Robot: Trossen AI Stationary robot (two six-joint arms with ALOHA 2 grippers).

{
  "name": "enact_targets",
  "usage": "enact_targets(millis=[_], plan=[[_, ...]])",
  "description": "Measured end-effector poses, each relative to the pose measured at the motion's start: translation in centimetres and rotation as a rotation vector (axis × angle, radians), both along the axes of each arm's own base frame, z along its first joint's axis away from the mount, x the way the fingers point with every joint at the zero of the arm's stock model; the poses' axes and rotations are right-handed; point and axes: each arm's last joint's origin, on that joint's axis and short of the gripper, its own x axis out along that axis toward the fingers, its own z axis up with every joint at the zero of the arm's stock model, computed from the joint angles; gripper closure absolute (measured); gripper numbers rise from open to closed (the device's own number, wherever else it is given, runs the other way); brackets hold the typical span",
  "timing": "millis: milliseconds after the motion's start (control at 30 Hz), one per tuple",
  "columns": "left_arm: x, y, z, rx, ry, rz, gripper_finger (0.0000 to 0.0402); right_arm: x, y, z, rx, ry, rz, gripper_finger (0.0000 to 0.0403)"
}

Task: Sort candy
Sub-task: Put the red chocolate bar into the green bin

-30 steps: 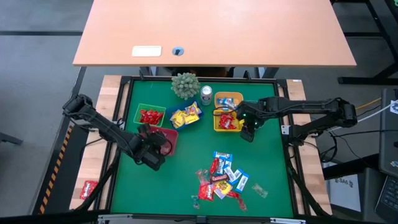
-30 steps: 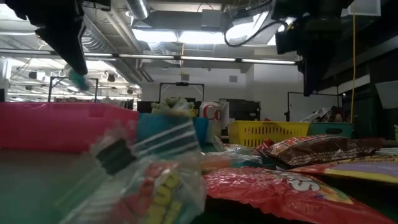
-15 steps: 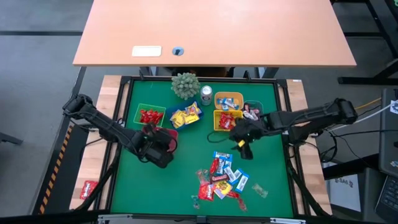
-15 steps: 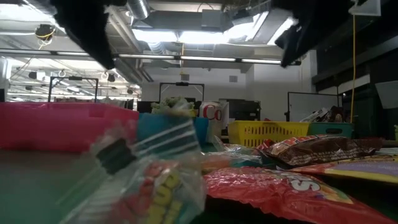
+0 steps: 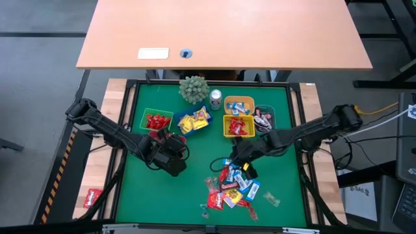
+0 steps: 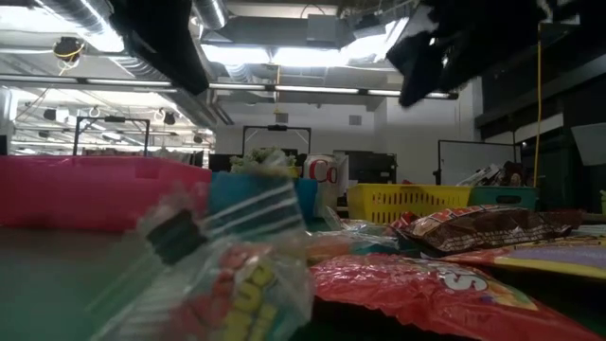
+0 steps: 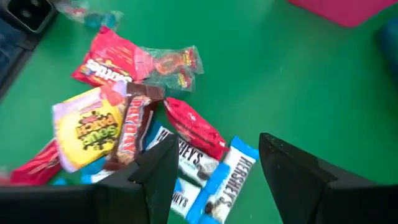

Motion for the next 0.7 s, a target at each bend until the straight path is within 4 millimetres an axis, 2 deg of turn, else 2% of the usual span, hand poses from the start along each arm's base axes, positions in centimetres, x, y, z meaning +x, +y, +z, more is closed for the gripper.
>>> enact_targets(millis=[400,700], plan=[[0.2,-0.1,0.1,-0.011,-0.020,-0.001,0.0268,3.0,1.0,-6.1,-0.058,0.076,0.153,0.0182],[0.4,-0.2,0.2,-0.024,-0.045,-0.002,0.0269,3.7,1.2,-8.6,-0.079,0.123,0.167,0.0182]])
